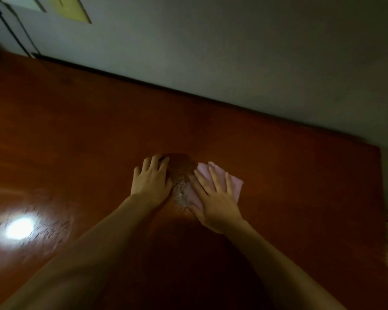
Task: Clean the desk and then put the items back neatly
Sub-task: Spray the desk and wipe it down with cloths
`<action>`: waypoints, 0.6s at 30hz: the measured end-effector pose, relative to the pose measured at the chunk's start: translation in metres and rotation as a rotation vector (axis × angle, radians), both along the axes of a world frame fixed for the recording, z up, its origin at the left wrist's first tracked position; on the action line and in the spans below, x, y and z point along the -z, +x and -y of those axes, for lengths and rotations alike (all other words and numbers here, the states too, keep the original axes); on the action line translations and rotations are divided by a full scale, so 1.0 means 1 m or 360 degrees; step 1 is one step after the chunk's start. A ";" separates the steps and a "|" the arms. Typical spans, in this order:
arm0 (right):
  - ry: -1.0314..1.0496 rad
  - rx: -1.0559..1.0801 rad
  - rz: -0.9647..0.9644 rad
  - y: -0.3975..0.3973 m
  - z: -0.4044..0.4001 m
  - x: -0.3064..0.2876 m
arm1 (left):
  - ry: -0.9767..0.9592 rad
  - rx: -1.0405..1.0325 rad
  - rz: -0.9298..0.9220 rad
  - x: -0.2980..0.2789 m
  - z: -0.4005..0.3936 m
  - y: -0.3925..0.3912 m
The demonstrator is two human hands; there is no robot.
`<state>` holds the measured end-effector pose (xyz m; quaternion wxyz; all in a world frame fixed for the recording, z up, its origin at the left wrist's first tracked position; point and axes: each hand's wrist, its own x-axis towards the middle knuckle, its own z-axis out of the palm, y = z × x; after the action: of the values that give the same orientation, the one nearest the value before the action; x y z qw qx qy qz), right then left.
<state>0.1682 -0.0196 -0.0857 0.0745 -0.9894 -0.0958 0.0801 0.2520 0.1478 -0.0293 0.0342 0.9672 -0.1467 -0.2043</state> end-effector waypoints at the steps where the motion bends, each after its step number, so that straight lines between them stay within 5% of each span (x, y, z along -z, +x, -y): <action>1: -0.0025 0.0010 -0.0012 -0.002 0.011 -0.001 | -0.0015 0.0021 0.0012 0.001 0.004 0.005; 11: -0.0014 0.0750 -0.0014 0.116 0.065 -0.006 | -0.0119 0.0154 0.0069 0.008 0.033 0.040; 18: -0.0063 0.0275 -0.0038 0.129 0.032 -0.009 | -0.0110 0.0048 0.0092 0.010 0.037 0.051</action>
<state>0.2969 -0.0520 -0.0770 0.0628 -0.9942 -0.0077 0.0869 0.3031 0.1105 -0.0392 0.0602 0.9686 -0.1691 -0.1717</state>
